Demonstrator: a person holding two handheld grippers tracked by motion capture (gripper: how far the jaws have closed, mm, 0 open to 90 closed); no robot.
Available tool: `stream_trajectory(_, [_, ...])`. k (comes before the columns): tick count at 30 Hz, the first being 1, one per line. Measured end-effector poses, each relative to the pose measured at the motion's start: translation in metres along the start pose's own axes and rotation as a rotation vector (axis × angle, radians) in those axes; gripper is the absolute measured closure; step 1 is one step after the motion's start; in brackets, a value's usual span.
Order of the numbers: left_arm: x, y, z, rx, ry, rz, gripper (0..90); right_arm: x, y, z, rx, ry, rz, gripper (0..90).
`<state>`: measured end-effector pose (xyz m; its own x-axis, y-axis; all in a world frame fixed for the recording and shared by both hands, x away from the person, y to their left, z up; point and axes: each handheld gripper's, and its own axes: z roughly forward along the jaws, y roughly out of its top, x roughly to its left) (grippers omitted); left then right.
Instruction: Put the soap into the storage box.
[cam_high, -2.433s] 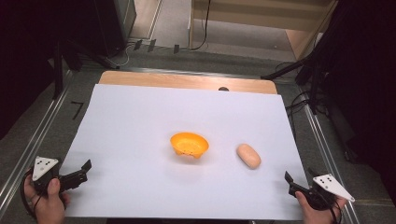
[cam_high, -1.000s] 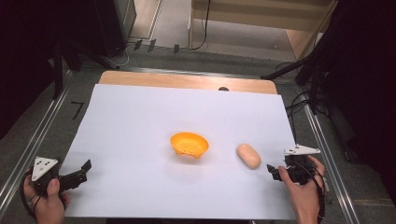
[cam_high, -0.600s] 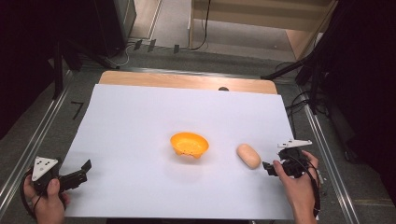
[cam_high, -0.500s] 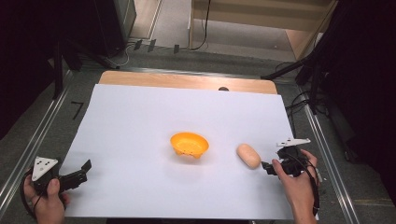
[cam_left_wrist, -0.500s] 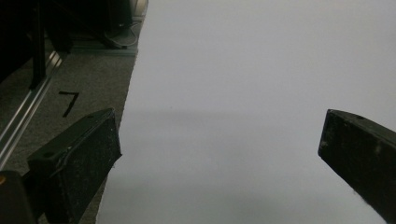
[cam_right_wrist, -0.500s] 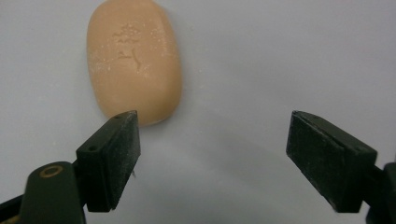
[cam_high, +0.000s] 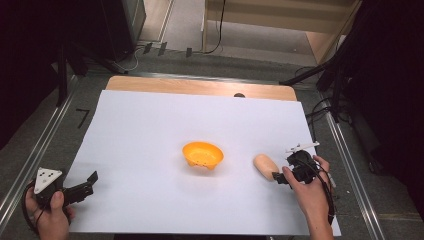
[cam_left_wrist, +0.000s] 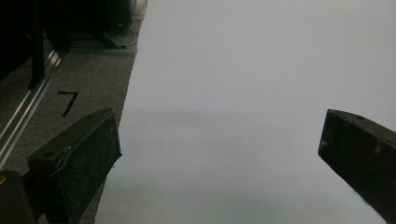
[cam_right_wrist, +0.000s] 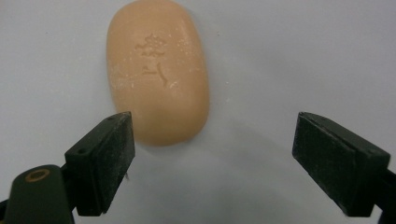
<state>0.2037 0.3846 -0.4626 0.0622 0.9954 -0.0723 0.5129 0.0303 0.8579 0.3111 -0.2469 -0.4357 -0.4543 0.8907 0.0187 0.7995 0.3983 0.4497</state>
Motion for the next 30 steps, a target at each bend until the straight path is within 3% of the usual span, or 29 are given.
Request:
stream_trajectory(23, [0.000, 0.000, 0.000, 0.000, -0.002, 0.001, 0.0, 0.021, 0.027, 0.023, 0.062, 0.062, -0.054, 15.2])
stream_trajectory(26, [0.000, 0.000, 0.000, -0.001, -0.003, 0.001, 0.0, 0.024, 0.029, 0.031, 0.088, 0.069, -0.071, 24.3])
stream_trajectory(30, [0.000, 0.000, 0.000, 0.000, -0.002, 0.000, 0.0, 0.026, 0.030, 0.036, 0.101, 0.059, -0.082, 26.7])
